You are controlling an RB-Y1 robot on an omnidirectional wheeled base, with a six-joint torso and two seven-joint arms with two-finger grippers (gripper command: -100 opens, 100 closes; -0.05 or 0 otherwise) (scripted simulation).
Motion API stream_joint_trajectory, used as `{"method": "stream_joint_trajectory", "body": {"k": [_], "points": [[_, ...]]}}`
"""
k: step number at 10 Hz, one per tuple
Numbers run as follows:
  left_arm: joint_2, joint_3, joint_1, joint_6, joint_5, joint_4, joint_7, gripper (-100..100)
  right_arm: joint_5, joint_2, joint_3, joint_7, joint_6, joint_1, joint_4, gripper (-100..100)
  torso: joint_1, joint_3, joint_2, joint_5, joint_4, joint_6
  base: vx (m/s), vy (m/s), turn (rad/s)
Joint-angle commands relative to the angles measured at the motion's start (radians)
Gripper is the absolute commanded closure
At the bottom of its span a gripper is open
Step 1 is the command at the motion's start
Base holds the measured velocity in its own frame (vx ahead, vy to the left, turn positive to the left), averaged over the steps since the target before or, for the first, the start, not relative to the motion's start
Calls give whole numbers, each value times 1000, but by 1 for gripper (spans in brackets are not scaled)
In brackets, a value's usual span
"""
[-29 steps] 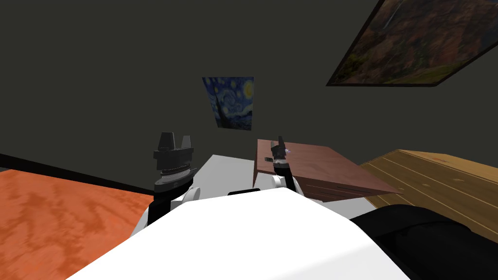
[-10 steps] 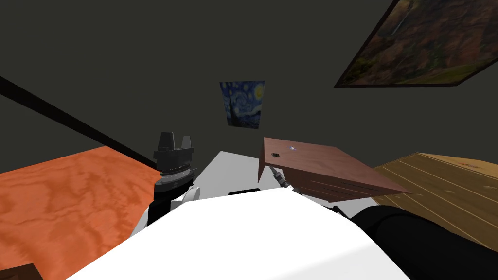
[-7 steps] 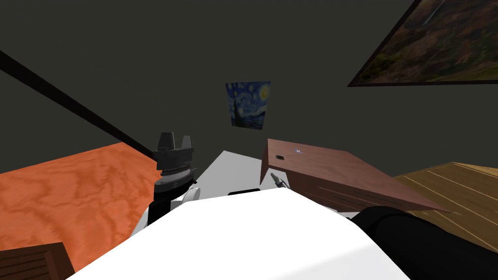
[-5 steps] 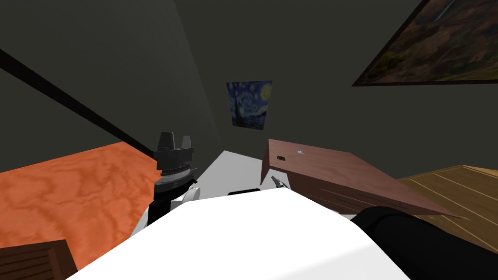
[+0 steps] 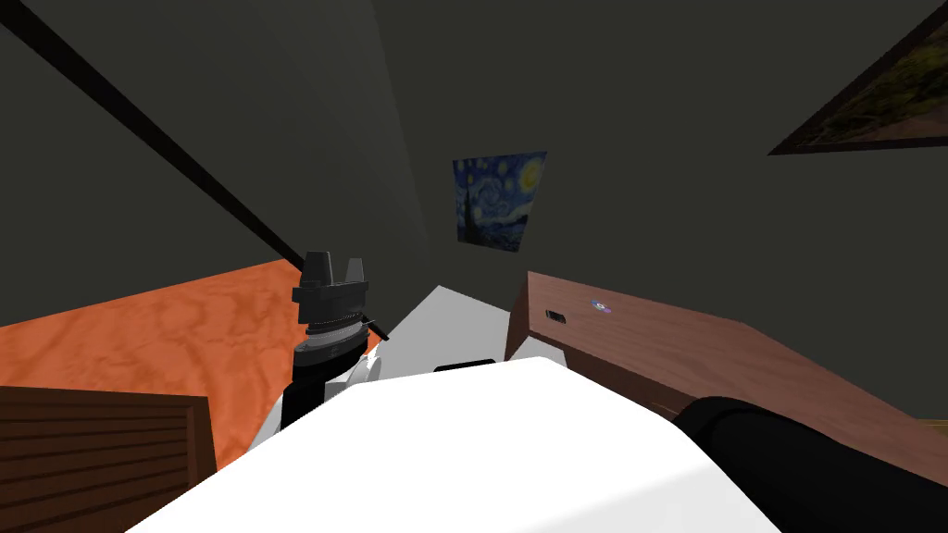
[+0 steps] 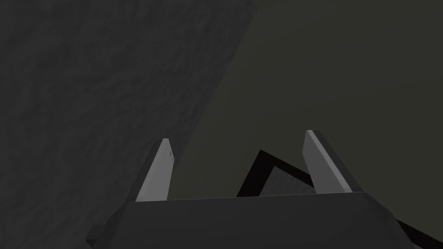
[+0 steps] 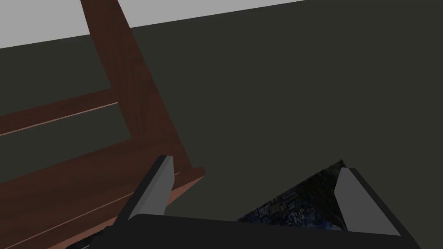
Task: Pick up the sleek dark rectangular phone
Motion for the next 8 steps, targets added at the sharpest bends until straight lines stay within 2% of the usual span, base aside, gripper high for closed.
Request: {"method": "stream_joint_trajectory", "body": {"k": [1, 2, 3, 4, 6, 7, 8], "points": [[0, 0, 0, 0, 0, 0, 0, 0, 11, -12, -2, 30, -12, 19, 41, -100, 0, 0, 0, 0, 0, 0, 77, 10, 94], [0, 0, 0, 0, 0, 0, 0, 0, 32, -39, -3, 65, -19, 52, 66, -100, 0, 1, 2, 0, 0, 1, 93, 30, 213], [0, 0, 0, 0, 0, 0, 0, 0, 32, -39, -3, 72, -19, 52, 89, -100, 1, 1, 1, 0, 0, 0, 80, 14, 129], [0, 0, 0, 0, 0, 0, 0, 0, 54, -67, -4, 110, -27, 85, 119, -100, 0, 1, 2, 0, 0, 1, 84, 9, 240], [0, 0, 0, 0, 0, 0, 0, 0, 54, -67, -4, 113, -27, 85, 137, -100, 0, 1, 3, 0, 1, 1, 46, 2, 49], [0, 0, 0, 0, 0, 0, 0, 0, 76, -94, -4, 155, -34, 118, 175, -100, 0, 3, 5, 0, 1, 1, 57, 12, 252], [0, 0, 0, 0, 0, 0, 0, 0, 76, -94, -4, 155, -34, 118, 184, -100, 0, 2, 4, 0, 1, 0, 67, 6, 144]]}}
